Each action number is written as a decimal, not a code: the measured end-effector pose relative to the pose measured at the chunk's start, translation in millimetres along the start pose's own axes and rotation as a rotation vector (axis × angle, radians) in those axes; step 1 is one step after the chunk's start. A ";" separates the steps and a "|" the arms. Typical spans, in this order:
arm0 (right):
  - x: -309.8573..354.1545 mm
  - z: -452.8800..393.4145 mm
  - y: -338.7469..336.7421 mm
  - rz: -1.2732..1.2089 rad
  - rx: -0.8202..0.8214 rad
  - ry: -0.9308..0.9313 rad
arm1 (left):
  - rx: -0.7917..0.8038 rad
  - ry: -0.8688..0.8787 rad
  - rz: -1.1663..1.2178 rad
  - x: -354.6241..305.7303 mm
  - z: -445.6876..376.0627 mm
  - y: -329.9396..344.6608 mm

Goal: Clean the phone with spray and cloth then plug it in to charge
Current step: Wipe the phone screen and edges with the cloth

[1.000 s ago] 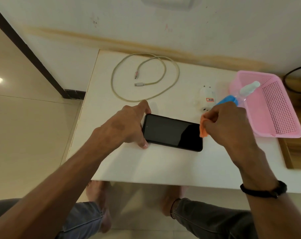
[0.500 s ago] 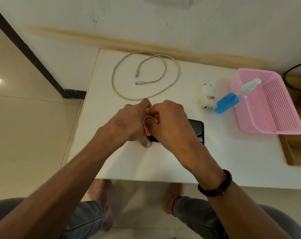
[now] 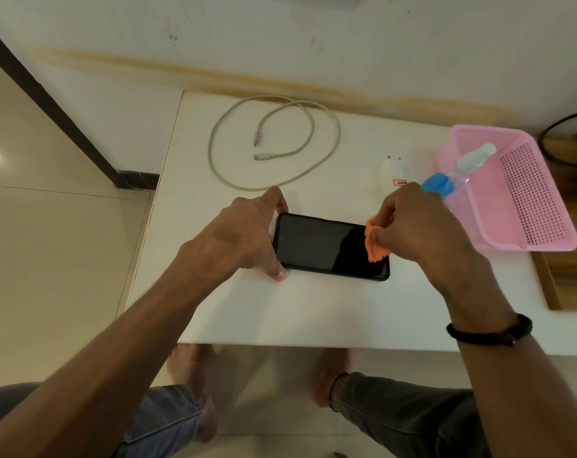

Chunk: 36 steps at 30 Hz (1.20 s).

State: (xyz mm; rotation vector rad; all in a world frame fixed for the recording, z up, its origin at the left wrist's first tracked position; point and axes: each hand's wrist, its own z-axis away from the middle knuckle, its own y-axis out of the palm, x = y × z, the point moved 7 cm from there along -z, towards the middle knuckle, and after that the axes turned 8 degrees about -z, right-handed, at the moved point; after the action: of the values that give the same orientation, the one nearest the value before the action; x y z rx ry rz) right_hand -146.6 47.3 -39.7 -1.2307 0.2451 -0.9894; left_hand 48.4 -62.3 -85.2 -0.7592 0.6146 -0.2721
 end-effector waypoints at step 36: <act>79.6 50.3 66.4 0.005 0.100 -0.315 | 0.103 -0.049 0.000 0.5 8.2 -1.2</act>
State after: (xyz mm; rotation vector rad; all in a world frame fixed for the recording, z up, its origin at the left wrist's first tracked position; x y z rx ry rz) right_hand -34.9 22.0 -52.0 -1.2734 -0.0473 -0.7810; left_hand 53.8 -58.8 -80.0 -0.6644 0.5498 -0.2821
